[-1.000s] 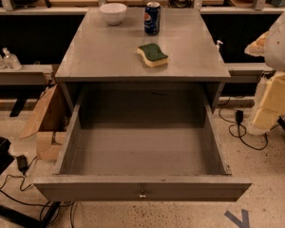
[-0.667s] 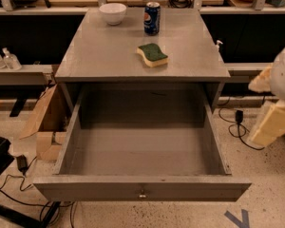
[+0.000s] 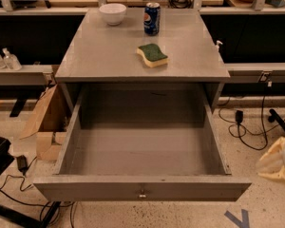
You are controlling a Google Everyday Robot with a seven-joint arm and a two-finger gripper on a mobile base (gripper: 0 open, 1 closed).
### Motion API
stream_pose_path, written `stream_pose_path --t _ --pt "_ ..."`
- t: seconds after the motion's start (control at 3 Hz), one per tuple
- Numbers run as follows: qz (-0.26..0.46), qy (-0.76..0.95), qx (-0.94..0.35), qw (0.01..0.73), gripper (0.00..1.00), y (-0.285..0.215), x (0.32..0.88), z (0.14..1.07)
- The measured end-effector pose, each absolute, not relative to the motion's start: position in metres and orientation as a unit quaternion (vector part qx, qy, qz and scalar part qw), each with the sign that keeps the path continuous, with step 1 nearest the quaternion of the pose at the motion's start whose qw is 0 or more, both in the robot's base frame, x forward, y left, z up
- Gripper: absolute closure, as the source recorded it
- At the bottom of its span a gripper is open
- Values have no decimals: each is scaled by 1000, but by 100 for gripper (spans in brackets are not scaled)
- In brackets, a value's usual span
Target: Close top drawer
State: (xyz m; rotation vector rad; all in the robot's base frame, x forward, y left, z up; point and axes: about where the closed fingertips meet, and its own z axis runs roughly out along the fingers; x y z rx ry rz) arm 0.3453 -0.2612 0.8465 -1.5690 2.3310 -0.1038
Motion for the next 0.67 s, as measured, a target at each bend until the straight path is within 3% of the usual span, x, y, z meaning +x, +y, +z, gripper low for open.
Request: stream_pose_path --t 0.33,0.67 --pt "-16 825 -545 146 95 -261 313 790" --pt "-11 827 -545 138 100 -261 306 780"
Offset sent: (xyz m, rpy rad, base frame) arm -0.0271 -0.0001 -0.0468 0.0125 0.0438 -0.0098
